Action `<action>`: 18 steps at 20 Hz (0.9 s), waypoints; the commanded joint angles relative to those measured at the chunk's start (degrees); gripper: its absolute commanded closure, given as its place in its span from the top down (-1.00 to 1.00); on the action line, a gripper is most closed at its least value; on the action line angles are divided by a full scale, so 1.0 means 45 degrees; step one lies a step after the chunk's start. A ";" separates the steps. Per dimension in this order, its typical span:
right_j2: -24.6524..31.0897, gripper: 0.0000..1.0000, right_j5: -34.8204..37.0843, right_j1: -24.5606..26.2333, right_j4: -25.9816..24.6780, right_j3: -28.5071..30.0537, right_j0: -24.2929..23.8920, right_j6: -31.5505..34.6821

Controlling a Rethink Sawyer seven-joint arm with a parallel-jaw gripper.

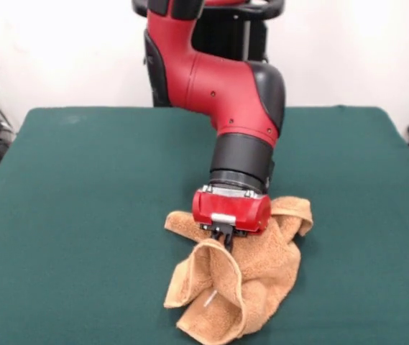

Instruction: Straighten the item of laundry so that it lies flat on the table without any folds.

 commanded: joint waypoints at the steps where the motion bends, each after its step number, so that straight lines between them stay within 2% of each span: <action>1: 0.2755 -1.00 0.0518 0.1403 0.1292 -0.1060 0.0963 0.2571; 6: 0.1678 -1.00 0.0431 0.0960 0.2733 -0.0534 0.1927 0.1501; 10: 0.0138 -1.00 -0.0705 0.1069 0.5036 -0.0158 0.3304 -0.0026; 14: -0.0340 -1.00 -0.1601 0.2205 0.6493 -0.1006 0.3810 -0.0537; 17: -0.1057 -1.00 -0.2249 0.3098 0.8052 -0.1695 0.4413 -0.1762; 18: -0.1223 -1.00 -0.2269 0.3101 0.8258 -0.1656 0.4535 -0.1845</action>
